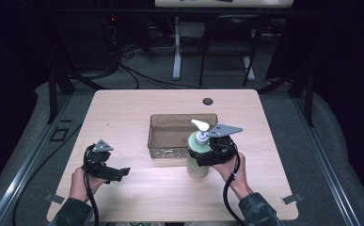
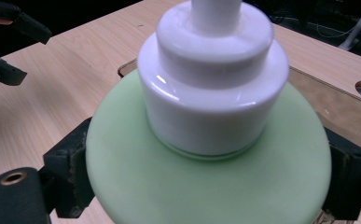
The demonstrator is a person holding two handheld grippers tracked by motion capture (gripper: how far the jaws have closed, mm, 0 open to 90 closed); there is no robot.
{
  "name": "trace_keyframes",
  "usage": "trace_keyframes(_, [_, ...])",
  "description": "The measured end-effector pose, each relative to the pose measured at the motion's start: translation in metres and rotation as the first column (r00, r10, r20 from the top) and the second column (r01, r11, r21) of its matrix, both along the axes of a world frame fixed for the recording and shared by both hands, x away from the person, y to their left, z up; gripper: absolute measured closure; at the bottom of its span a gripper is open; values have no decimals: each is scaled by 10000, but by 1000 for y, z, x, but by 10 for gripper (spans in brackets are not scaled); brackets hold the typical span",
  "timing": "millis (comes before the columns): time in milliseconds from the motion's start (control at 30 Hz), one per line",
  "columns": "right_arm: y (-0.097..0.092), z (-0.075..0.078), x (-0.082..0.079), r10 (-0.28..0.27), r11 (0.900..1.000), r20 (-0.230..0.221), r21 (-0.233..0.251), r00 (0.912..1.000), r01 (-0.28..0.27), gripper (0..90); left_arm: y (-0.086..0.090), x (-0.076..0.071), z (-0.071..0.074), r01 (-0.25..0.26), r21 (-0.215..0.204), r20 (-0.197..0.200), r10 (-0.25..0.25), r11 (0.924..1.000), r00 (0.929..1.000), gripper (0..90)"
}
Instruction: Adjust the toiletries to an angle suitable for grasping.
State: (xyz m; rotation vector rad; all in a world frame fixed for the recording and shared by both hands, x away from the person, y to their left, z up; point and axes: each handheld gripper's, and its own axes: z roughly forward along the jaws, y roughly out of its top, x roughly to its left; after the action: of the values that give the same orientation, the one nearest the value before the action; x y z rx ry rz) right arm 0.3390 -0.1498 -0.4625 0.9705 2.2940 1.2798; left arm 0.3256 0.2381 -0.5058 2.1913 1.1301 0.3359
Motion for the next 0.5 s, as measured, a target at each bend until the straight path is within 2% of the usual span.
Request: trace_keyframes(500, [-21, 5, 2, 194, 9990, -318, -402, 9993, -207, 114, 2, 2, -1, -120, 23, 0, 120, 9999, 9999, 0])
